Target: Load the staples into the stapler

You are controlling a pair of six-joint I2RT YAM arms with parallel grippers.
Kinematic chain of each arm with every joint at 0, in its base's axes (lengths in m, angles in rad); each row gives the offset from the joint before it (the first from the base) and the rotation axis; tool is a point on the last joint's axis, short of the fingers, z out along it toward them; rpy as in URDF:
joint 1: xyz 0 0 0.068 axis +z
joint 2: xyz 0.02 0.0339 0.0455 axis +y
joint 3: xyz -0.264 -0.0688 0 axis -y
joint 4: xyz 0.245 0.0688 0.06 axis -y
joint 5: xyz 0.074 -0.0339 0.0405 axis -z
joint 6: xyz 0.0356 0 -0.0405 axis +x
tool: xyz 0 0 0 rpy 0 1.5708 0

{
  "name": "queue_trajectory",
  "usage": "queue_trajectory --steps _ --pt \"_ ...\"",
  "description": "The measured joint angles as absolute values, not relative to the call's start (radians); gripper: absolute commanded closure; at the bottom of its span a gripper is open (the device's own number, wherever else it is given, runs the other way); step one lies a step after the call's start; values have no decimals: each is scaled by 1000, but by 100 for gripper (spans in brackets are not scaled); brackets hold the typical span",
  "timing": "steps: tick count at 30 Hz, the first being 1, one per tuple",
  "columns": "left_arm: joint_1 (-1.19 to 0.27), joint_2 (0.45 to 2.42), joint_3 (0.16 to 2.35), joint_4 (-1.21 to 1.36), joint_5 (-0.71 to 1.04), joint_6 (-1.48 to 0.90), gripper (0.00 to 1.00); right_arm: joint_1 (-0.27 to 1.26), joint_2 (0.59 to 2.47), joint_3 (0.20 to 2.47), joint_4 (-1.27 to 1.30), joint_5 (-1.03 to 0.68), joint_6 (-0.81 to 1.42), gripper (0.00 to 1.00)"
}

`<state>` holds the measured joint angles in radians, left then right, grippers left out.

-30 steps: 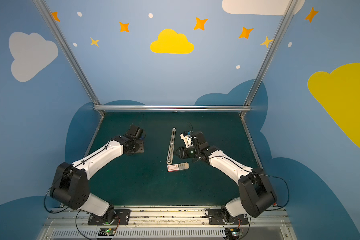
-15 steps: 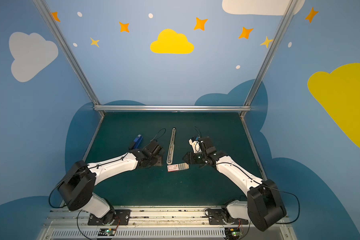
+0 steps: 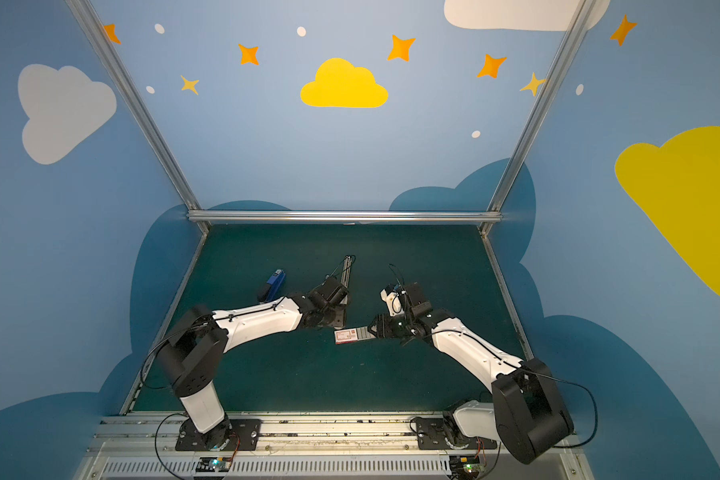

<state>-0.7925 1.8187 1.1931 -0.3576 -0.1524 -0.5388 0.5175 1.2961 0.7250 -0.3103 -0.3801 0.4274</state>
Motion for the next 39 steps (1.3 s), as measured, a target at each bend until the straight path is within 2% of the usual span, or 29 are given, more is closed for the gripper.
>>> queue_trajectory --steps 7,14,17,22,29,39 --pt "-793 1956 1320 -463 -264 -502 41 514 1293 722 -303 -381 437 47" --pt "-754 1951 1307 -513 -328 -467 40 514 1303 721 -303 -385 438 61" --pt "-742 1910 1267 -509 -328 -463 39 514 1338 725 -308 -385 438 66" --pt "-763 1765 1152 -462 -303 -463 38 526 1419 770 -344 -369 438 68" --pt "-778 1565 956 -346 -233 -518 38 580 1516 875 -402 -305 430 75" --pt "-777 1541 865 -315 -210 -580 38 619 1641 977 -482 -202 429 79"
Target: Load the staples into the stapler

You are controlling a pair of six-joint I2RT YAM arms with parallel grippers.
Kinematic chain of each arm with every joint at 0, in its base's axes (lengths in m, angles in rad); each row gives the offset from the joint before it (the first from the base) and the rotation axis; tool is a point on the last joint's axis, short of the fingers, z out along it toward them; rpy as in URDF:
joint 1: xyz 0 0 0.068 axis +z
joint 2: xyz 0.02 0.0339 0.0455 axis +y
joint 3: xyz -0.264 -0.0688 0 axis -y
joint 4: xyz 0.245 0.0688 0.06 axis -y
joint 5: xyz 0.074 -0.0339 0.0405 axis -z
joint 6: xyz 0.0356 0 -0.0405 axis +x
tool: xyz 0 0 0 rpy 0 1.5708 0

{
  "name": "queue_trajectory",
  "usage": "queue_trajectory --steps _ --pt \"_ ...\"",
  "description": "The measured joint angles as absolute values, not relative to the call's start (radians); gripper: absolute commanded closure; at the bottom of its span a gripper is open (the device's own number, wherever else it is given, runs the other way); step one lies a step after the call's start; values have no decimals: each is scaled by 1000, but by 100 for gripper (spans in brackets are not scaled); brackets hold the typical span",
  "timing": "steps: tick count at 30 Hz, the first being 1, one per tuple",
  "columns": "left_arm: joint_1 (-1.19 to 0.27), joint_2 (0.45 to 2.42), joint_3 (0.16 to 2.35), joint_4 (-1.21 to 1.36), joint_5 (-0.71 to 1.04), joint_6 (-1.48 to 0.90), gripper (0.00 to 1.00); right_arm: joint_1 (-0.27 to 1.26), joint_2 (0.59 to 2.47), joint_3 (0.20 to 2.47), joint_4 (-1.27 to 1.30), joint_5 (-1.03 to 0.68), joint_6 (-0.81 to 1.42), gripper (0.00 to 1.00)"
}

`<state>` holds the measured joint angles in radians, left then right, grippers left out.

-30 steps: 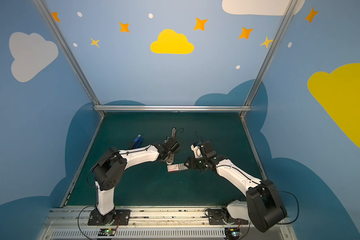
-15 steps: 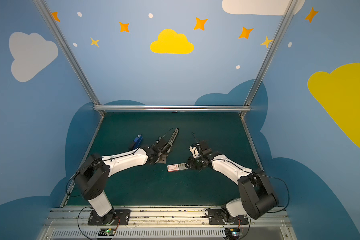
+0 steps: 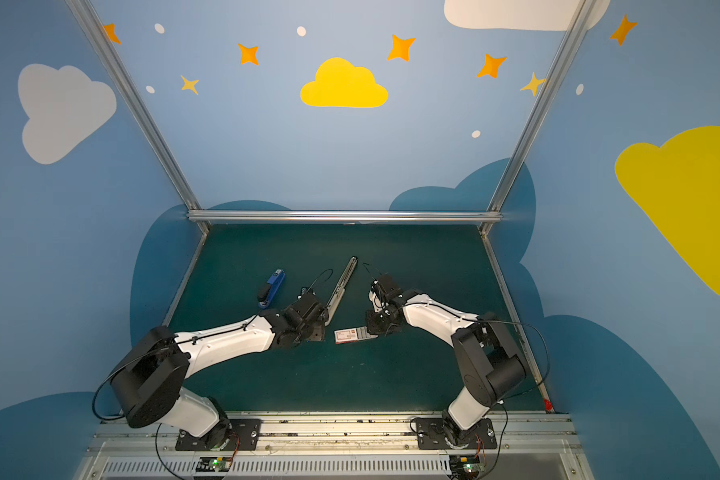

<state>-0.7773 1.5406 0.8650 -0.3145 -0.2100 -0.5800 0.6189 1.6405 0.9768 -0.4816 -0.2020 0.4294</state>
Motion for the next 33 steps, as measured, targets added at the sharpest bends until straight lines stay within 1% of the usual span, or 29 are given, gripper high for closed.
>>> queue_trajectory --steps 12,15,19,25,33 --pt "-777 1541 865 -294 -206 -592 38 658 1735 1017 -514 -152 430 82" --pt "-777 1541 865 -293 -203 -596 38 663 1746 1023 -524 -140 430 86" --pt "-777 1541 865 -289 -202 -600 38 665 1754 1031 -533 -130 431 93" --pt "-777 1541 865 -287 -202 -600 38 665 1758 1041 -547 -118 431 100" --pt "-777 1534 865 -288 -202 -600 38 665 1752 1045 -562 -112 430 100"
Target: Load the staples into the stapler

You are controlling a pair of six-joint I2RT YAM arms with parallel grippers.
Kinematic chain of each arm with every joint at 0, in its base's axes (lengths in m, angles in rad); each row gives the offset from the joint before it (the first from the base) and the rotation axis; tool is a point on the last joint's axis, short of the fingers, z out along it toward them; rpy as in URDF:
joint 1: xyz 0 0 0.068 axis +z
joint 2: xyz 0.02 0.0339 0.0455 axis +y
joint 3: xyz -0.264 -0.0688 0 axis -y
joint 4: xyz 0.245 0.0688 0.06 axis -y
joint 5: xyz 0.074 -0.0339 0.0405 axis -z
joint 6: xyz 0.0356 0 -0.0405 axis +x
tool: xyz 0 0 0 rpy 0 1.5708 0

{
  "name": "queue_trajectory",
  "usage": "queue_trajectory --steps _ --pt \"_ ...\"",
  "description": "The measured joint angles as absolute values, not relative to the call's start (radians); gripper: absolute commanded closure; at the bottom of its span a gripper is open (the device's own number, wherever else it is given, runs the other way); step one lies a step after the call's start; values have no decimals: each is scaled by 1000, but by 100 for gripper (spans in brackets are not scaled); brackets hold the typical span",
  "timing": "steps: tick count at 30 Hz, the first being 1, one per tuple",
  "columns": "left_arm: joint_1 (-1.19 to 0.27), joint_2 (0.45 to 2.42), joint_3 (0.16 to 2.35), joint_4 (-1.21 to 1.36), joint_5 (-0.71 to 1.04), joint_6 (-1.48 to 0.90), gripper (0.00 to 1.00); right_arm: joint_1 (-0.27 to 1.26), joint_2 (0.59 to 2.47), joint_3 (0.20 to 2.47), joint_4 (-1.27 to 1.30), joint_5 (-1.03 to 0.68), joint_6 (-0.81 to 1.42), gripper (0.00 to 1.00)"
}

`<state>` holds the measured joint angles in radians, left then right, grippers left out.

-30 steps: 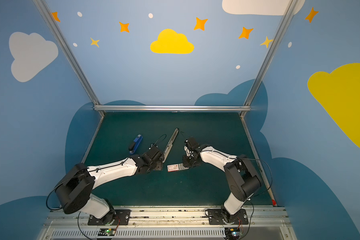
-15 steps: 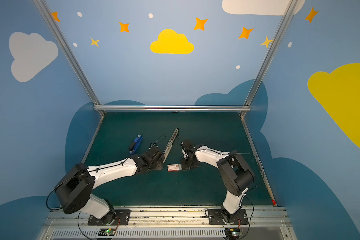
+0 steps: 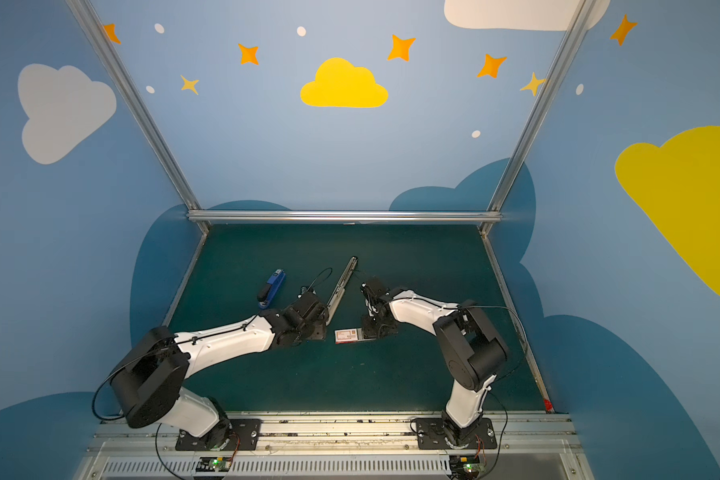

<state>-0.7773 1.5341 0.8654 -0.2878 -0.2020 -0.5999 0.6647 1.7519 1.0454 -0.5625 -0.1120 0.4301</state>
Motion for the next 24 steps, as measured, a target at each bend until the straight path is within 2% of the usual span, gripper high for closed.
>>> queue_trajectory --steps 11,14,18,24 --pt "-750 1436 865 -269 -147 -601 38 621 1619 1060 -602 -152 421 100" --pt "-712 1376 849 -224 -78 -607 42 592 1570 1061 -599 -216 411 100" --pt "-637 1252 769 -105 36 -650 46 546 1499 1060 -554 -398 397 100" --pt "-525 1149 659 95 255 -739 45 510 1469 1060 -398 -737 424 100"
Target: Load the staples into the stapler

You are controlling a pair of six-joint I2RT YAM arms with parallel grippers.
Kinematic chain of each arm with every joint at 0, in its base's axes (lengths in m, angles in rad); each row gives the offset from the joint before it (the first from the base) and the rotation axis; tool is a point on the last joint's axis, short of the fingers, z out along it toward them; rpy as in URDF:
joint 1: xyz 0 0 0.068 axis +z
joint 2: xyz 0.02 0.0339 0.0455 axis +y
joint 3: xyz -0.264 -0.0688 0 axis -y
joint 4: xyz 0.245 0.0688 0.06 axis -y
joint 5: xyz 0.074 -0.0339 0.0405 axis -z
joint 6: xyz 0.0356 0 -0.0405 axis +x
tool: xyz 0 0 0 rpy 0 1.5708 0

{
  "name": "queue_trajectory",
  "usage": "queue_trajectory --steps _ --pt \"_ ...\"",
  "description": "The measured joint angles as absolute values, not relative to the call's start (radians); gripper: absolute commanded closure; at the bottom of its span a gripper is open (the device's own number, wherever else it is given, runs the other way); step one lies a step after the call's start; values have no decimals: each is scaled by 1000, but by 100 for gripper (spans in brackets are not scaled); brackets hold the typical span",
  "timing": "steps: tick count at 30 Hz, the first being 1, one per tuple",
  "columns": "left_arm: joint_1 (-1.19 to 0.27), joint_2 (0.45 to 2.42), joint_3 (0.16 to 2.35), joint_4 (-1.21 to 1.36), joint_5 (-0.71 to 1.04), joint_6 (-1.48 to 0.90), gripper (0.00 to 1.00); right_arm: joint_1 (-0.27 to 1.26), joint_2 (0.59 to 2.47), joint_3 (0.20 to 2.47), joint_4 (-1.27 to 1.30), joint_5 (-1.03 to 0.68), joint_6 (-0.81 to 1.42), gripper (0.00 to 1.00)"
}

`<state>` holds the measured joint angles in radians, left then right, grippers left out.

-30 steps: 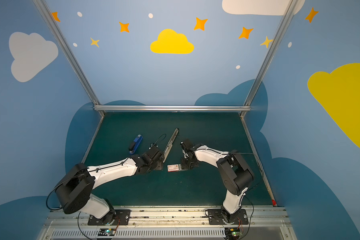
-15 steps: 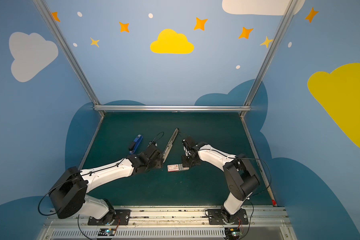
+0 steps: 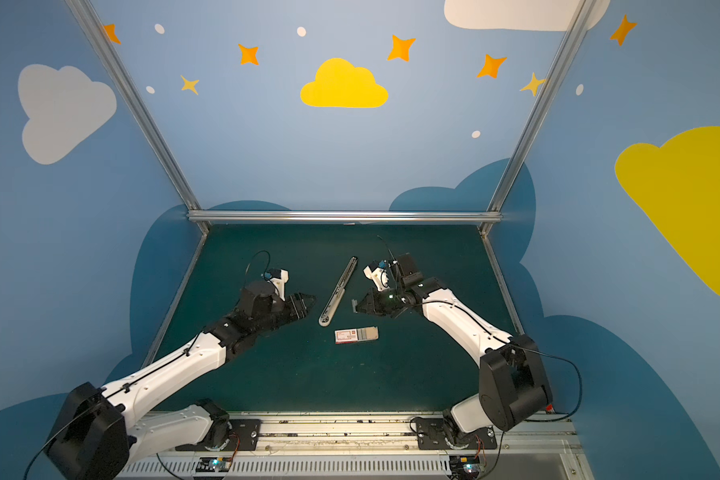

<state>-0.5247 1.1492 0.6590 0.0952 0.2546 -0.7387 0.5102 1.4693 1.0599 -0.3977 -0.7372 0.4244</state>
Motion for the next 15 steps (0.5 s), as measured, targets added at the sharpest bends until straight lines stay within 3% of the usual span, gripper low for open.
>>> queue_trajectory --steps 7,15 --pt "-485 1129 578 386 495 -845 35 496 1475 1055 -106 -1067 580 100" --pt "-484 1158 575 652 643 -944 34 500 1522 1025 153 -1250 757 100"
